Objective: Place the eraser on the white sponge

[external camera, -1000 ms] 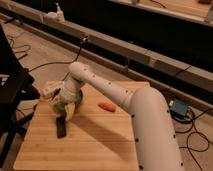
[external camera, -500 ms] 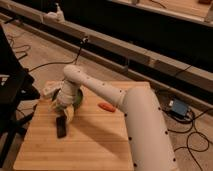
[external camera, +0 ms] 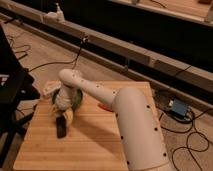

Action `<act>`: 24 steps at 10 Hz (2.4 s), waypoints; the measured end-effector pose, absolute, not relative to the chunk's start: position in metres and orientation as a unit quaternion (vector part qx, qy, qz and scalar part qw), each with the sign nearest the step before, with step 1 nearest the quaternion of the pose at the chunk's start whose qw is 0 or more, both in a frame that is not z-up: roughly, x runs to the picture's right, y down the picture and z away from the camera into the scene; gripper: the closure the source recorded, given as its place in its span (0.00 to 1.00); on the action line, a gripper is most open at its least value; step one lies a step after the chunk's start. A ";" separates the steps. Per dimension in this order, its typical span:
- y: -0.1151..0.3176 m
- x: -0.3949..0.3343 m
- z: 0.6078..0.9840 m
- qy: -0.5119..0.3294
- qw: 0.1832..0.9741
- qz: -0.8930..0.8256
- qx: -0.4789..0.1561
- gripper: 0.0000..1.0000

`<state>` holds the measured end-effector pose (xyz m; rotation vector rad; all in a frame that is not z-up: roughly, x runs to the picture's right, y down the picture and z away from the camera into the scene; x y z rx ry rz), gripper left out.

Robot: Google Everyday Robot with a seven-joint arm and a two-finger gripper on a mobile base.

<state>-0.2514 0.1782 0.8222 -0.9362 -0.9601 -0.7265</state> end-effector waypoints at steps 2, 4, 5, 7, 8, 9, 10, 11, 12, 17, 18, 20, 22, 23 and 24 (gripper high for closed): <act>0.186 -0.257 0.836 -0.423 0.738 -0.328 -0.411 0.26; 0.195 -0.264 0.840 -0.421 0.745 -0.323 -0.403 0.26; 0.199 -0.267 0.839 -0.423 0.747 -0.319 -0.401 0.26; 0.209 -0.268 0.837 -0.426 0.748 -0.314 -0.402 0.26; 0.214 -0.267 0.836 -0.428 0.749 -0.308 -0.401 0.30; 0.217 -0.265 0.835 -0.430 0.750 -0.305 -0.400 0.39; 0.219 -0.263 0.834 -0.431 0.751 -0.302 -0.399 0.47; 0.221 -0.261 0.832 -0.432 0.752 -0.298 -0.399 0.59; 0.220 -0.258 0.831 -0.431 0.755 -0.294 -0.398 0.69; 0.200 -0.235 0.809 -0.434 0.783 -0.224 -0.384 1.00; 0.197 -0.223 0.801 -0.433 0.791 -0.196 -0.385 1.00; 0.195 -0.201 0.792 -0.417 0.808 -0.154 -0.386 1.00; 0.188 -0.164 0.787 -0.379 0.841 -0.085 -0.378 1.00; 0.181 -0.139 0.787 -0.348 0.861 -0.038 -0.368 1.00; 0.175 -0.117 0.787 -0.323 0.876 -0.001 -0.358 1.00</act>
